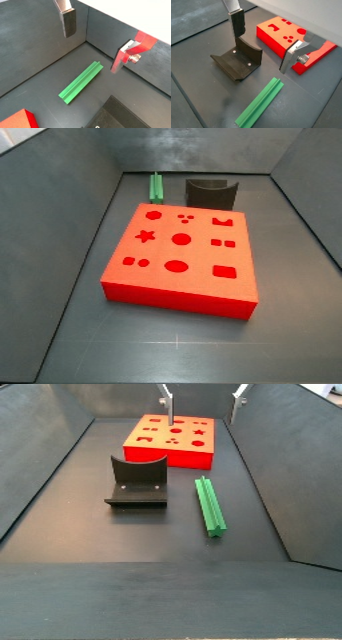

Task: Pick up the star object. Move up. Place the star object on the fixture. Regrasp the star object. Move to above the board. Insert the star object.
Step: Pick up the star object.

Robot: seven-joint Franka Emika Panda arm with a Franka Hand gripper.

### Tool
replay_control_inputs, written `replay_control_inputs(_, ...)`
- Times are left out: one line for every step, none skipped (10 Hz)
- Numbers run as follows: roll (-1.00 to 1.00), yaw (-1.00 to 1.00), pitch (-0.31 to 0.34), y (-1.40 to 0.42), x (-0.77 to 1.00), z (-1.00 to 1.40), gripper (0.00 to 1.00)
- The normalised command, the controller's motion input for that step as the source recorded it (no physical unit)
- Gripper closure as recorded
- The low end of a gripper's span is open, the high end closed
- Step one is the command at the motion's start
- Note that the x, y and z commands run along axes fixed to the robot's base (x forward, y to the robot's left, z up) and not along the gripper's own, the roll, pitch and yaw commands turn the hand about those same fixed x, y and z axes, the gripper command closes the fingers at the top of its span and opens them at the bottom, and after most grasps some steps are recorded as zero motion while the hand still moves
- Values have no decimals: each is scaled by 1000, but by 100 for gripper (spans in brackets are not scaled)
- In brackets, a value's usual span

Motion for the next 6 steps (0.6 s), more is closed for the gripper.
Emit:
replay_control_inputs(-264,-26,-117,297,-9,0,0)
replay_control_inputs(97,-503,-1,0,-746,-89,0)
replay_control_inputs(61,-226,-74,563,-743,-523,0)
replay_control_inputs(57,0,-64,889,-403,-631,0)
replay_control_inputs(117,54,-13,811,-117,-880,0)
replay_control_inputs(126,0,-14,754,-86,-1000,0)
